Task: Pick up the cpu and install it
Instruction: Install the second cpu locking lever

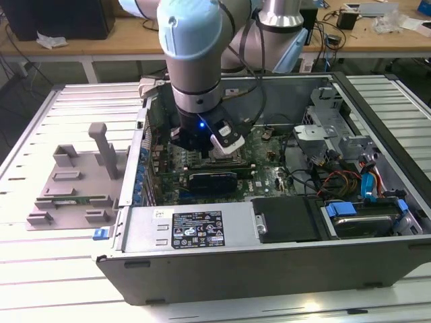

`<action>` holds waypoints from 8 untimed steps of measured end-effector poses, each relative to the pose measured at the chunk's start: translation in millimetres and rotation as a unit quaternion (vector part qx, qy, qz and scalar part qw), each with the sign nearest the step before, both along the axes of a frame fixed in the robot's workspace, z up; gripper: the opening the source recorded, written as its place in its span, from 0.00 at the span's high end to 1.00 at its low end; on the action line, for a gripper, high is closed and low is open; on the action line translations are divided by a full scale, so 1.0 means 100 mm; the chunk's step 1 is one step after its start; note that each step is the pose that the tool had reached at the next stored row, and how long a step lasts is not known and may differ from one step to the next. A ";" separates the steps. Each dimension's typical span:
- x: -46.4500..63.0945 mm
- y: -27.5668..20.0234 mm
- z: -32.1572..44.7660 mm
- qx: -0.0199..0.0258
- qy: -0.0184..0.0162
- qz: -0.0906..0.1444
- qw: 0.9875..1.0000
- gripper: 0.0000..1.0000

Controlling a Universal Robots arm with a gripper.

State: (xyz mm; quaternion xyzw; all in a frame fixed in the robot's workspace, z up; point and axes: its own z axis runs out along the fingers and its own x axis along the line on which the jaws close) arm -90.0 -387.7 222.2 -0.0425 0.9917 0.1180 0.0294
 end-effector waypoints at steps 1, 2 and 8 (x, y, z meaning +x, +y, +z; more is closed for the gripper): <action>0.00 0.000 0.136 -0.007 0.000 0.000 1.000 0.89; 0.01 0.000 0.156 -0.027 0.001 0.000 1.000 0.89; 0.28 0.058 0.154 -0.034 0.002 0.000 0.999 0.89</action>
